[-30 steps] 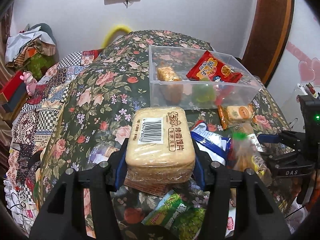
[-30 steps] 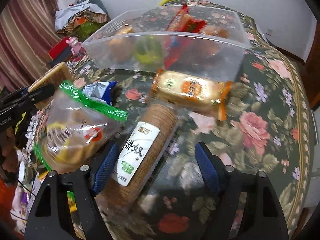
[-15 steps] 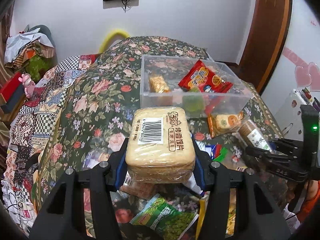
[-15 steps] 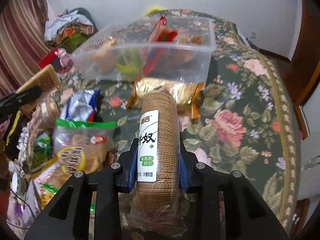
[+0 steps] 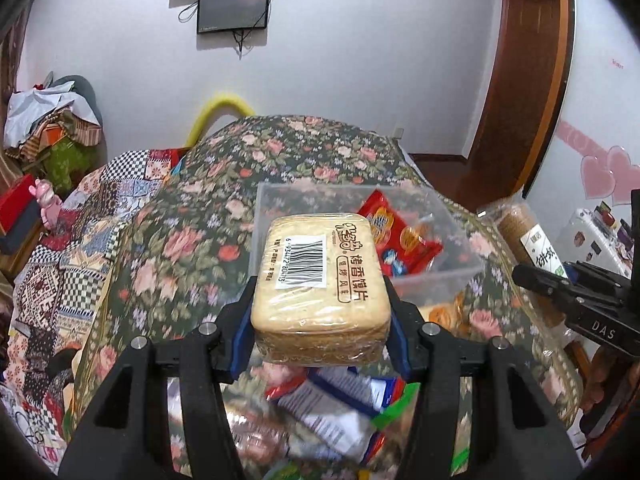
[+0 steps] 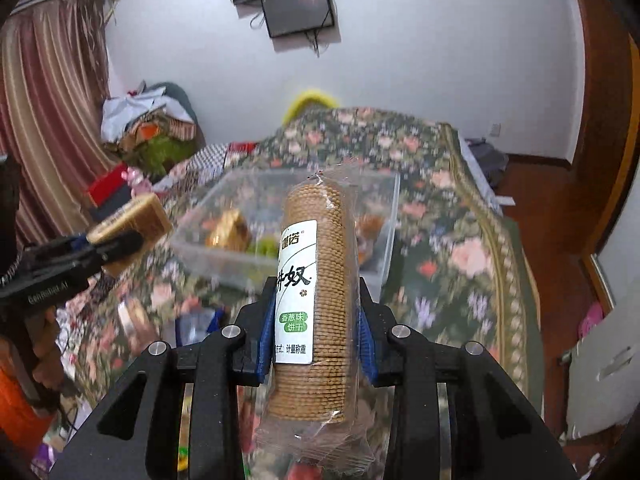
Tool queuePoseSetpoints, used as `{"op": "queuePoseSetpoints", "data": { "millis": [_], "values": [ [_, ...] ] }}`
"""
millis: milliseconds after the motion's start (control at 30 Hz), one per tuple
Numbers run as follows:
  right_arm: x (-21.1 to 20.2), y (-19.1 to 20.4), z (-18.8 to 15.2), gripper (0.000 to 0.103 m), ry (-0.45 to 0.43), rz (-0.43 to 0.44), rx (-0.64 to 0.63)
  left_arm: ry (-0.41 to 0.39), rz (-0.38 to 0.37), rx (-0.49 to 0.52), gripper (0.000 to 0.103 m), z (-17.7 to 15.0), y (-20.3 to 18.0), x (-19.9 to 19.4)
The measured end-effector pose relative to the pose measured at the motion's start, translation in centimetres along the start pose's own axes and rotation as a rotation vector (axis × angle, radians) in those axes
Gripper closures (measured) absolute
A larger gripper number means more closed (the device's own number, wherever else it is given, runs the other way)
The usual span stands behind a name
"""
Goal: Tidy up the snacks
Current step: 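Place the biscuit cake and biscuit tube into the clear box, open both tools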
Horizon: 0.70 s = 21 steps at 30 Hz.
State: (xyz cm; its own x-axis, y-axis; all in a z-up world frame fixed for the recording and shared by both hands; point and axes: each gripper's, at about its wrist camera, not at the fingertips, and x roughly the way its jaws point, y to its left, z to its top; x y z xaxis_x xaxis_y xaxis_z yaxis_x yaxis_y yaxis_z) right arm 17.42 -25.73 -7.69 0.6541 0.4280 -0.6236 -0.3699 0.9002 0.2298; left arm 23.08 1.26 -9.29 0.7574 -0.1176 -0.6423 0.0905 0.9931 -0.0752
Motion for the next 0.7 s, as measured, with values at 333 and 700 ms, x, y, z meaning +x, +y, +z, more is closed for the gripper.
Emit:
{"op": "queuePoseSetpoints", "data": {
  "millis": [333, 700],
  "values": [
    [3.0, -0.9, 3.3, 0.072, -0.034, -0.023, 0.012, 0.023, -0.012, -0.021, 0.048, 2.9, -0.6, 4.6],
    [8.5, -2.2, 4.4, 0.072, 0.026, -0.066, 0.014, 0.126, 0.013, -0.015, 0.048, 3.4, -1.1, 11.2]
  ]
}}
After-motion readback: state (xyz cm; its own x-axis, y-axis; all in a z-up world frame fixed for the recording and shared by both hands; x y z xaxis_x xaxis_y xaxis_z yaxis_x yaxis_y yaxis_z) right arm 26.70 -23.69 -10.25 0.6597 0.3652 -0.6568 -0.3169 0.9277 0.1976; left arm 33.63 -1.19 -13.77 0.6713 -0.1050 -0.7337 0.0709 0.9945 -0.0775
